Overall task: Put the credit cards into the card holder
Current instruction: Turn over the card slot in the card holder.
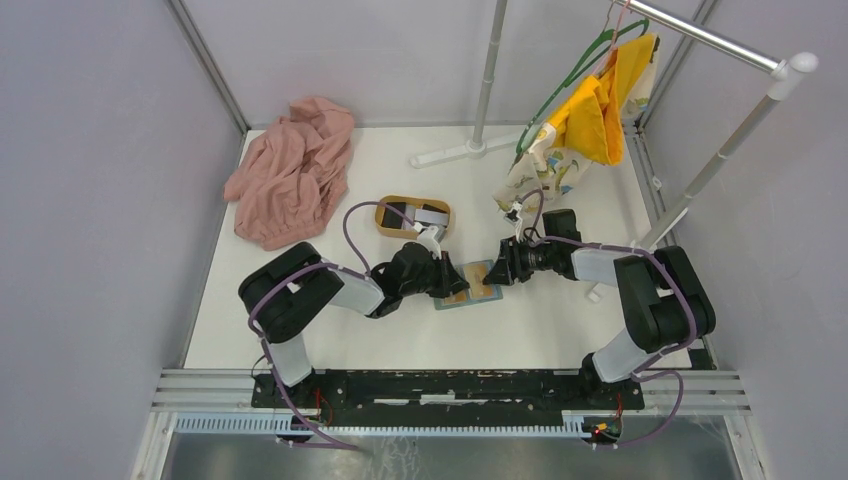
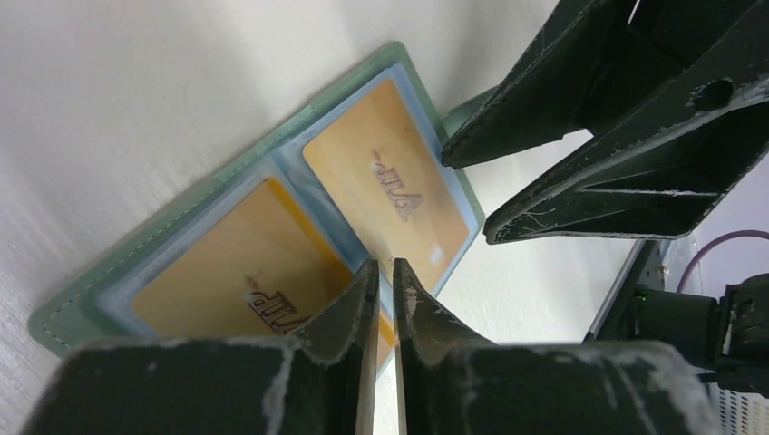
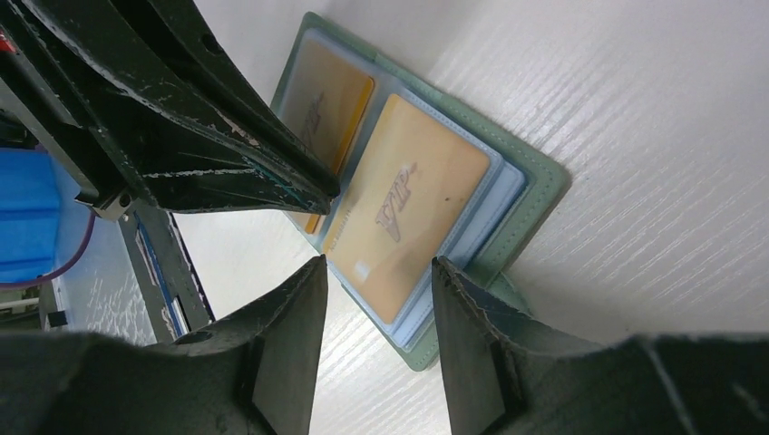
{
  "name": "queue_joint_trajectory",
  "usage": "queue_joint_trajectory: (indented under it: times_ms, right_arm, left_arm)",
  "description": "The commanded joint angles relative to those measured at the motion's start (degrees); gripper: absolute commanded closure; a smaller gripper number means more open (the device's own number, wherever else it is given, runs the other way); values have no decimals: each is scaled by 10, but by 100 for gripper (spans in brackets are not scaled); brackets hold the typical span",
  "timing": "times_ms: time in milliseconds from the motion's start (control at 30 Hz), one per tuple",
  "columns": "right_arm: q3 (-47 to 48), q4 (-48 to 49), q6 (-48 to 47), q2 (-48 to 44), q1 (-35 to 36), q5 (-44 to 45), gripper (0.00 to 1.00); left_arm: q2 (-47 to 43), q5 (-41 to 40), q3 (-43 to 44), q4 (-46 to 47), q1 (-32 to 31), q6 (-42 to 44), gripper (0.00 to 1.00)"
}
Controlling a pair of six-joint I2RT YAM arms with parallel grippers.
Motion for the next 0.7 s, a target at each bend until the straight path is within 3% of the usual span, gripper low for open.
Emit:
queue_joint_trajectory:
  times_ms: [0,300,667]
  right_arm:
    - [14,5,6,15,-1,2,48]
    - [17,-5,4,27,-1,22,44]
    - [3,56,73,29,-1,-75,46]
  left_arm:
    - [12,-19,23,-26,-2,-8,84]
    - [16,-50,27,-77,-1,1,96]
    - [22,-57,27,-90,-1,-3,98]
